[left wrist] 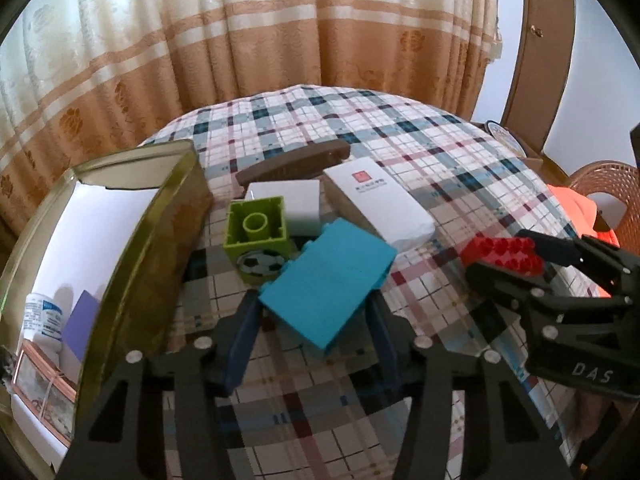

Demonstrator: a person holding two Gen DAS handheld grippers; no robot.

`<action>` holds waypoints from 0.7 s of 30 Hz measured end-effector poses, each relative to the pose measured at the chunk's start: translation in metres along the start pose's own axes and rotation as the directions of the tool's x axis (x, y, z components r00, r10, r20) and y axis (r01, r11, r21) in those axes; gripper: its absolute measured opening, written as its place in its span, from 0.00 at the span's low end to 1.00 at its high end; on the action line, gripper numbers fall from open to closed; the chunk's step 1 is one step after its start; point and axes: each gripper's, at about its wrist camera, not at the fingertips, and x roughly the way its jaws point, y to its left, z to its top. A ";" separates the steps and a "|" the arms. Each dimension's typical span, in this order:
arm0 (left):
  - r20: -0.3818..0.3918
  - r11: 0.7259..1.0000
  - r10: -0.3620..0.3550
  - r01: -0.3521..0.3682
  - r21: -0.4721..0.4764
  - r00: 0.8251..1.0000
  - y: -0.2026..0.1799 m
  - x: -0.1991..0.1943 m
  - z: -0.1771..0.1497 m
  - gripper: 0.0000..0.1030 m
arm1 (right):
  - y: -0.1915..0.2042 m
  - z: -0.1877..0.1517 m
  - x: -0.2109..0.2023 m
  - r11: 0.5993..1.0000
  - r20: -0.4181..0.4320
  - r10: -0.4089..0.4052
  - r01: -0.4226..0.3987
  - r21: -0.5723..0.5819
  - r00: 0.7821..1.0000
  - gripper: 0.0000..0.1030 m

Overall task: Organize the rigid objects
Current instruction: 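Grasp the red Lego brick with right gripper while left gripper grasps the blue brick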

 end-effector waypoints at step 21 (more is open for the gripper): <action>0.055 0.998 -0.055 0.055 0.003 0.997 0.001 -0.010 -0.004 0.51 | 0.000 -0.001 0.004 1.000 -0.018 0.017 -0.017 0.000 1.000 0.70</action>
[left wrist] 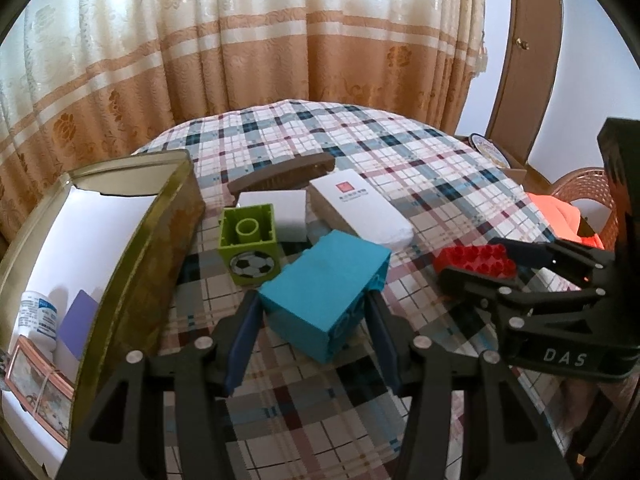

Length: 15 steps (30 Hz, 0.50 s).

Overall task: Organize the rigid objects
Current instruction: 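Grasp the red Lego brick with right gripper while left gripper grasps the blue brick, then lift the red brick with right gripper while left gripper lifts the blue brick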

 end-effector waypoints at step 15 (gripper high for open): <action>-0.088 0.995 0.068 -0.061 0.074 0.994 -0.013 0.016 -0.002 0.63 | 0.004 0.000 0.000 1.000 -0.006 -0.005 0.005 -0.015 1.000 0.70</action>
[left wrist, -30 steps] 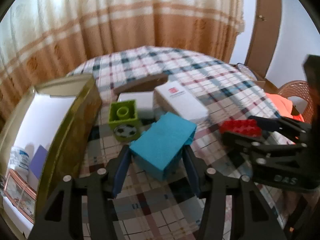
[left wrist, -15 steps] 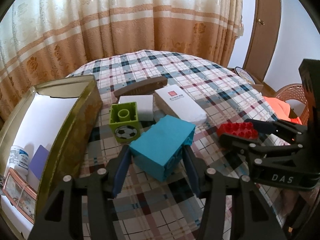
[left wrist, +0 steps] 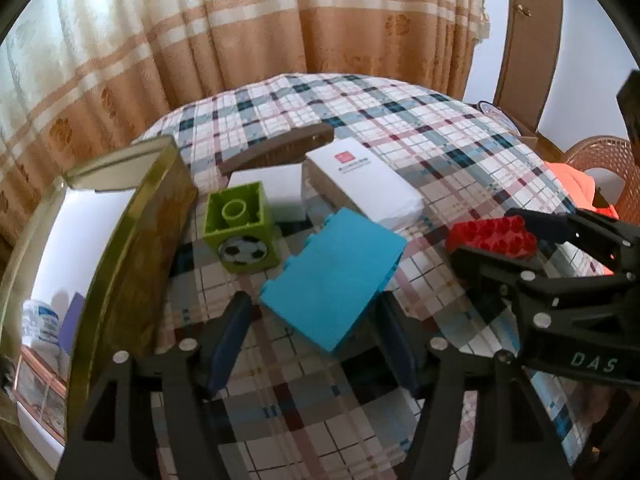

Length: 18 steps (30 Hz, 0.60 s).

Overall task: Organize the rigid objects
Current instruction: 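Lift the red brick with right gripper while left gripper lifts the blue brick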

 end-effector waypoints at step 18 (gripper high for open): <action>0.092 0.995 -0.074 0.079 -0.055 0.993 0.014 -0.015 -0.001 0.50 | 0.001 -0.001 0.000 1.000 0.003 -0.003 0.003 -0.006 1.000 0.70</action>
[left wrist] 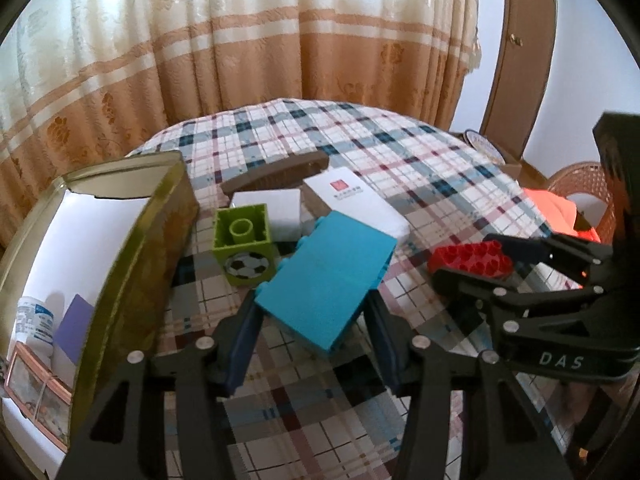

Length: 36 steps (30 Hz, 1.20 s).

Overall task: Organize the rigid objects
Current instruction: 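Lift the red brick with right gripper while left gripper lifts the blue brick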

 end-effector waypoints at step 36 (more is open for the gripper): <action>0.094 0.998 0.031 -0.026 -0.058 0.995 0.014 -0.017 -0.002 0.50 | 0.007 -0.001 -0.027 0.999 0.148 -0.015 0.022 -0.044 0.989 0.70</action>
